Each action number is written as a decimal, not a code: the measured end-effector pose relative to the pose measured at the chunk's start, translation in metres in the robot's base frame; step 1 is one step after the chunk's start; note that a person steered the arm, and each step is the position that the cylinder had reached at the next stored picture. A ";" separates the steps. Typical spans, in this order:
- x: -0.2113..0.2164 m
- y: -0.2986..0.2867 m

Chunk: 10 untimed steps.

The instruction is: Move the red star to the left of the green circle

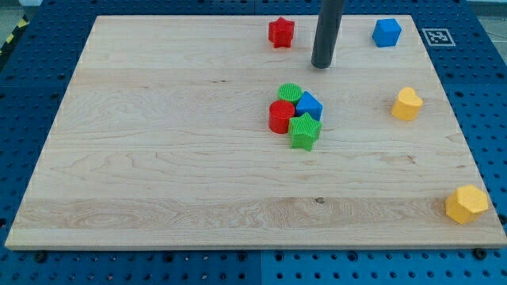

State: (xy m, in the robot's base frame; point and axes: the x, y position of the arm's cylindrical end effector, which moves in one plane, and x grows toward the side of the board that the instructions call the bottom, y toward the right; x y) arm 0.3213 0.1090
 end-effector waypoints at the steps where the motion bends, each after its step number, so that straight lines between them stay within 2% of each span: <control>1: -0.007 0.011; 3: -0.052 0.027; 5: -0.126 -0.035; 6: -0.118 -0.073; 7: -0.098 -0.073; 9: -0.101 -0.058; 10: -0.085 -0.054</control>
State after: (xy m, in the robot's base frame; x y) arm 0.2361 0.0552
